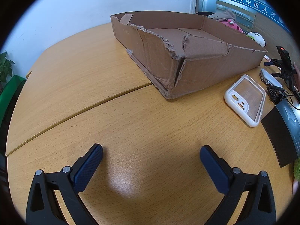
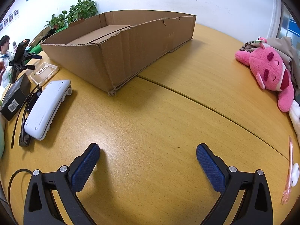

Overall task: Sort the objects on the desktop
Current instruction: 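Swing both tools toward the items scattered on the table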

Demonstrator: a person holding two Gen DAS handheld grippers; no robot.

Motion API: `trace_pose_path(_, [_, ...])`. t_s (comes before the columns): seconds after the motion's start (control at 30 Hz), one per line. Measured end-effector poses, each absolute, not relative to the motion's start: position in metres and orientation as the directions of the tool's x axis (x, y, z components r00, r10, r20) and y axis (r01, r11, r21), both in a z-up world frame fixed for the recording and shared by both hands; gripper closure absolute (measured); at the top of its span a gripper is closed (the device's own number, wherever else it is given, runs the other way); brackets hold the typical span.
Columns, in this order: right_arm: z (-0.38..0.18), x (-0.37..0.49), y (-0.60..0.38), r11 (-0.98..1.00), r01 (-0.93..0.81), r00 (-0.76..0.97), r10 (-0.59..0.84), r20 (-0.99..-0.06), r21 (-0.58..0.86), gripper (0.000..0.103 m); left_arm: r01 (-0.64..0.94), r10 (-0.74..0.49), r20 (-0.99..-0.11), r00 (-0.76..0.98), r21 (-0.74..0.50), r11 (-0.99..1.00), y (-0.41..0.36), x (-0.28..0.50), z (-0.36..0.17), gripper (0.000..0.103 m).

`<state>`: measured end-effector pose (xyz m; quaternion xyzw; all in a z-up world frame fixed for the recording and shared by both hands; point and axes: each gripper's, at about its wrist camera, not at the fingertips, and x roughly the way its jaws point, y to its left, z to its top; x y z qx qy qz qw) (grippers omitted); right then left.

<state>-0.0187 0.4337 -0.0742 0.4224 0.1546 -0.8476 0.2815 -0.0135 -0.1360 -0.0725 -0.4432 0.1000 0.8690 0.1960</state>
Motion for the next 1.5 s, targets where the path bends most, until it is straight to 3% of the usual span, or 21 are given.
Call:
trace_pose_path(0.27, [-0.074, -0.007, 0.430, -0.904, 0.426, -0.550, -0.236, -0.801, -0.026, 0.000, -0.429, 0.252, -0.810, -0.530, 0.000, -0.903, -0.137, -0.013, -0.071, 0.000])
trace_pose_path(0.57, [-0.072, 0.001, 0.425, -0.942, 0.335, -0.569, -0.183, -0.802, -0.022, 0.000, -0.420, 0.248, -0.809, -0.532, -0.001, -0.907, -0.137, -0.014, -0.071, 0.000])
trace_pose_path(1.03, [-0.072, 0.006, 0.419, -0.965, 0.261, -0.579, -0.142, -0.803, -0.017, 0.000, -0.286, 0.168, -0.814, -0.556, -0.003, -0.958, -0.136, 0.000, -0.051, 0.000])
trace_pose_path(1.23, [-0.071, 0.007, 0.421, -0.971, 0.238, -0.580, -0.128, -0.804, -0.017, 0.000, -0.148, 0.089, -0.825, -0.558, -0.006, -0.989, -0.139, 0.003, -0.048, 0.001])
trace_pose_path(1.33, [-0.070, 0.013, 0.429, -0.987, 0.158, -0.554, -0.076, -0.829, -0.015, 0.000, -0.065, 0.061, -0.780, -0.623, -0.026, -0.998, -0.136, 0.024, -0.027, 0.001])
trace_pose_path(1.5, [-0.026, 0.066, 0.421, -0.983, 0.178, -0.615, -0.071, -0.785, -0.051, 0.000, -0.045, 0.058, -0.595, -0.802, -0.036, -0.998, -0.119, 0.104, 0.046, 0.001])
